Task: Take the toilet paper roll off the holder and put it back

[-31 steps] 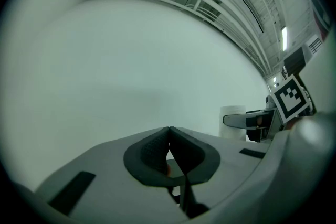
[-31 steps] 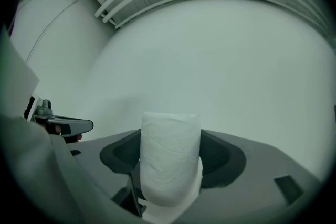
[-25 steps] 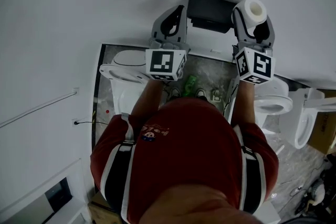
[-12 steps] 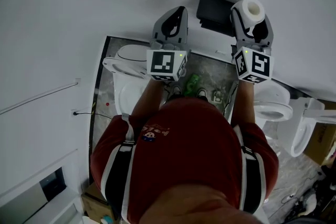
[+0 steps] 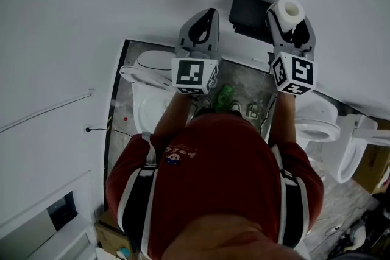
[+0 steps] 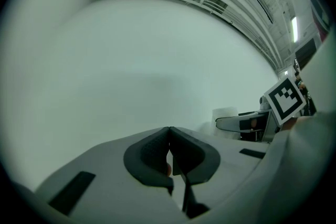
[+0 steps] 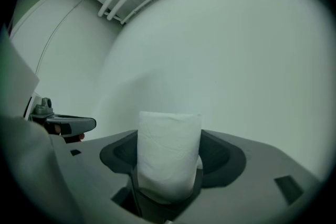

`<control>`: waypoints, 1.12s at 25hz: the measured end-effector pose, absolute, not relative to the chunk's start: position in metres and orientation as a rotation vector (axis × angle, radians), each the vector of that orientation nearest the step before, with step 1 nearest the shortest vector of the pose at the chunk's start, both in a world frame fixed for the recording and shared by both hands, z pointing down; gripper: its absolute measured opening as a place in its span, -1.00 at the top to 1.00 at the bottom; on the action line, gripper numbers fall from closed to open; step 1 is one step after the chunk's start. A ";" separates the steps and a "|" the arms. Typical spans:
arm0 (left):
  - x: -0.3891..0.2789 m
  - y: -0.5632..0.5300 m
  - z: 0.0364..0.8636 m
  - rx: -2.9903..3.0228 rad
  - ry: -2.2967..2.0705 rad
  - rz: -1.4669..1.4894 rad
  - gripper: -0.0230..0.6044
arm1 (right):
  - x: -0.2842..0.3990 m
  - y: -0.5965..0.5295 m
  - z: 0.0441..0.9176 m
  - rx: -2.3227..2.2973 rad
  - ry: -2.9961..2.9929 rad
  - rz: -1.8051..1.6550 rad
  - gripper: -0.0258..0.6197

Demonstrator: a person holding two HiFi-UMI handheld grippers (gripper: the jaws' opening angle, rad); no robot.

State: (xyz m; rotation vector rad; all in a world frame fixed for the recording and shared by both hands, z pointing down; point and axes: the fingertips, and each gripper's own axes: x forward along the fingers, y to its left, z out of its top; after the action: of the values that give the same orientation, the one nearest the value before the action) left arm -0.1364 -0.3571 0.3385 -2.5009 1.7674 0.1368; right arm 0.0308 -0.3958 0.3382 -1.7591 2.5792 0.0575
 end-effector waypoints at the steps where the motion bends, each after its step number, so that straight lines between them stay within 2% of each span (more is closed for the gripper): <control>1: -0.136 -0.358 0.338 -2.503 1.766 0.136 0.87 | 0.030 -0.396 0.337 -1.761 2.582 0.067 -0.11; 6: -0.135 -0.360 0.339 -2.507 1.769 0.140 0.87 | 0.028 -0.397 0.338 -1.751 2.591 0.069 -0.14; 13: -0.134 -0.358 0.337 -2.502 1.770 0.139 0.87 | 0.028 -0.395 0.341 -1.737 2.601 0.062 -0.30; 28: -0.120 -0.352 0.327 -2.507 1.713 0.157 0.87 | 0.039 -0.377 0.316 -1.658 2.516 0.089 -0.39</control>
State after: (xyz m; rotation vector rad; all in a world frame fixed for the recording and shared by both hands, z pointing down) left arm -0.1197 -0.3516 0.3268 -2.5070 1.7130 0.1575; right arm 0.0390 -0.3767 0.3155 -1.6583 2.5165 0.0895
